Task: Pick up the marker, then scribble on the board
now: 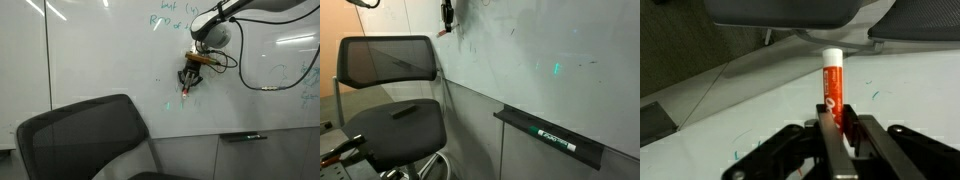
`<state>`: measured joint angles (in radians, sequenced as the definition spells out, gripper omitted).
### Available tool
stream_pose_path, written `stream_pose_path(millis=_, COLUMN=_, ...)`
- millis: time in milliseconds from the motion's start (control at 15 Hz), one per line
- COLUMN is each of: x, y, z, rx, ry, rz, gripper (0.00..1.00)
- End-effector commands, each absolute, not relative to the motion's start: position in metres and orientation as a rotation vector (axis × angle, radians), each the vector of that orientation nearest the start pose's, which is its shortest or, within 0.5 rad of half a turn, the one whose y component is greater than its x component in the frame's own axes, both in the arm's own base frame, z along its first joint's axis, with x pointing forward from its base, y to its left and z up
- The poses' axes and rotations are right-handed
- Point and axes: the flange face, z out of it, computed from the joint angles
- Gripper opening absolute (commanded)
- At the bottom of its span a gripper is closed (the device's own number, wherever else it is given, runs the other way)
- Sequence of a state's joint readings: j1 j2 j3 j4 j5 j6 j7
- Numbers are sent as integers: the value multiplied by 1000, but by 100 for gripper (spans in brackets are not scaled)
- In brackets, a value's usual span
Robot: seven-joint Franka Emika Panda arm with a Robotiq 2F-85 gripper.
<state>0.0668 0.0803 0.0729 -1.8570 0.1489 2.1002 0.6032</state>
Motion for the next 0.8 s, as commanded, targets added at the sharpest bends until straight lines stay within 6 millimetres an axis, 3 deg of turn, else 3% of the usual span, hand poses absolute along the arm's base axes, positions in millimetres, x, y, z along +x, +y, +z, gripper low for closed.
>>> stream_pose_path(millis=0, x=609, y=97, z=491, rx=-2827, ry=770, rz=-170, gripper=5)
stream_pose_path(millis=733, x=613, y=112, z=455, rx=-2867, ry=770, rz=-65, gripper=5)
